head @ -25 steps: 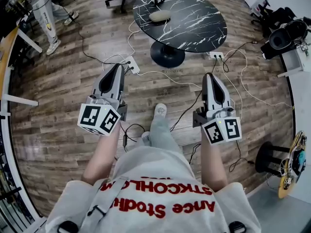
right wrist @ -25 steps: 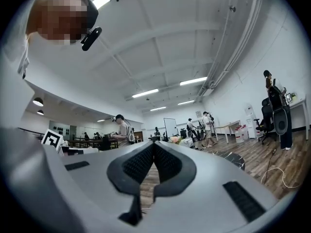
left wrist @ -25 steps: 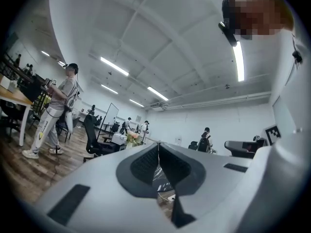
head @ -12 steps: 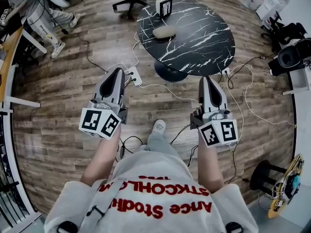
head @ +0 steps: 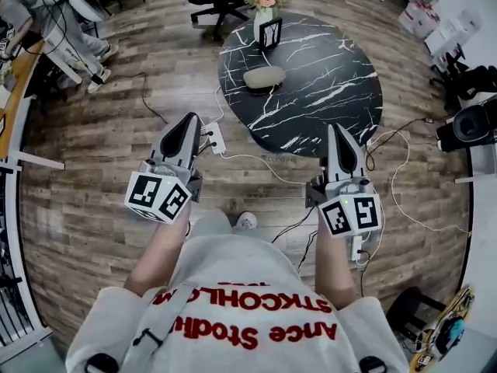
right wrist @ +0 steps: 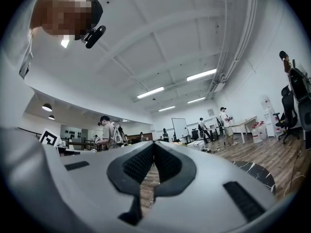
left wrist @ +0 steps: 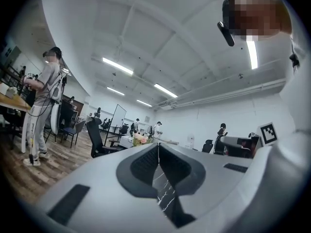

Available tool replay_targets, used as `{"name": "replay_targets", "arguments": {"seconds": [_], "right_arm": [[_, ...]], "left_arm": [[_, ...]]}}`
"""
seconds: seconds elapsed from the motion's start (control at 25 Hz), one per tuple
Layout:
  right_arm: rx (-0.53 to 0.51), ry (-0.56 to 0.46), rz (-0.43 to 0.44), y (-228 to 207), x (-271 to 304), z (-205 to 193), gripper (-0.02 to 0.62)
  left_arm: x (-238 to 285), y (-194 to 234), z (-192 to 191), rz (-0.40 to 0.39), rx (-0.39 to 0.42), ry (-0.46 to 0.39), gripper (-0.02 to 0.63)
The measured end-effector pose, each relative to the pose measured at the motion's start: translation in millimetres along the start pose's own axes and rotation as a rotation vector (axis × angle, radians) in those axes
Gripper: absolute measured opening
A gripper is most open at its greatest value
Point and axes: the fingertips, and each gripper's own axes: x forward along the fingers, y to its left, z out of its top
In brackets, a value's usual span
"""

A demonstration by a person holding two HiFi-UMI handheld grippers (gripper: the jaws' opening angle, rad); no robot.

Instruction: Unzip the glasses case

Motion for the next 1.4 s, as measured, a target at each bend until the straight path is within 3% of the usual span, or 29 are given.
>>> {"name": "replay_targets", "arguments": {"seconds": [0.36,0.64,0.84,1.2,1.4], "right_arm": [[-0.008,0.037,-0.019,-43.2,83.4,-21.6,0.015],[-0.029,0.029,-0.110,-88.0,191.7,-28.5,0.015],[-0.036,0.016,-0.179,-111.1,257.3,-35.9,0.015],[-0.009,0.084,-0.259,-152.8,296.6,-69.5,0.015],[-0.001,0.173,-0.194,-168.9,303.0,-103.3,0.015]], "left_arm": [[103.6,39.1,-14.8,-0.037,0.000,0.005,0.011],[231.2,92.4,-14.3,-0.155,-0.013,0.025,0.011],[299.1,125.3,-17.7,-0.258,0.004,0.084,0.011],[353.0,151.3,-58.2,-0.311,-0.060,0.185,0.011],[364.9,145.4,-94.9,-0.341,-0.077,0.237,0.011]]}}
